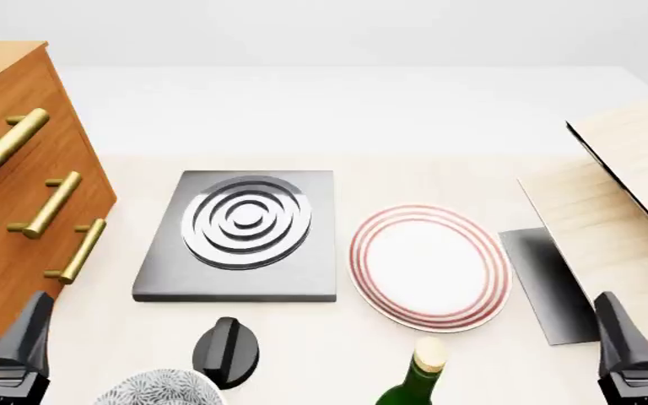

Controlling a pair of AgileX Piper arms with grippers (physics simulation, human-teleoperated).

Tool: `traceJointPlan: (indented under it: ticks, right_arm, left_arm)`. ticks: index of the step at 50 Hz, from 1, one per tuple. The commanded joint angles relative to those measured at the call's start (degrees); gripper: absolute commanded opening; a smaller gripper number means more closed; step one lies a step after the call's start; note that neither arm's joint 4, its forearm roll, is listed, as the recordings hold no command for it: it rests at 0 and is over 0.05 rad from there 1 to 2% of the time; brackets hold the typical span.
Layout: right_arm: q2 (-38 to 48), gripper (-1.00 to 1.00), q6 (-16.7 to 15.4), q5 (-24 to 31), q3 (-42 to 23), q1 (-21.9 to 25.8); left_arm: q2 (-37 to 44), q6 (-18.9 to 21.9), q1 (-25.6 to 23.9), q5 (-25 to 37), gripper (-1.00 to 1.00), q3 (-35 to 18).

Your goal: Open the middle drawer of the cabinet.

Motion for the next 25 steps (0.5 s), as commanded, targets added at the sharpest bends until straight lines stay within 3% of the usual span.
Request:
traceJointPlan:
  ticks: [1, 10, 13, 25]
  right_arm:
    - [0.67, 1.00, -0.26, -0.48, -0.10, -0.03]
    - [1.94, 1.00, -0.48, -1.46, -0.02, -0.19]
    - [2.30, 1.00, -0.50, -1.83, -0.02, -0.31]
    - [2.29, 1.00, -0.49, -1.83, -0.02, -0.32]
  left_arm:
    - [0.31, 0.00, 0.13, -0.12, 1.00, -0.10]
    - [0.16, 0.36, 0.57, 0.02, 1.00, -0.08]
    - [-0.12, 3.34, -0.23, -0.38, 1.00, 0.00]
    - [0.28, 2.26, 0.71, 0.13, 1.00, 0.01]
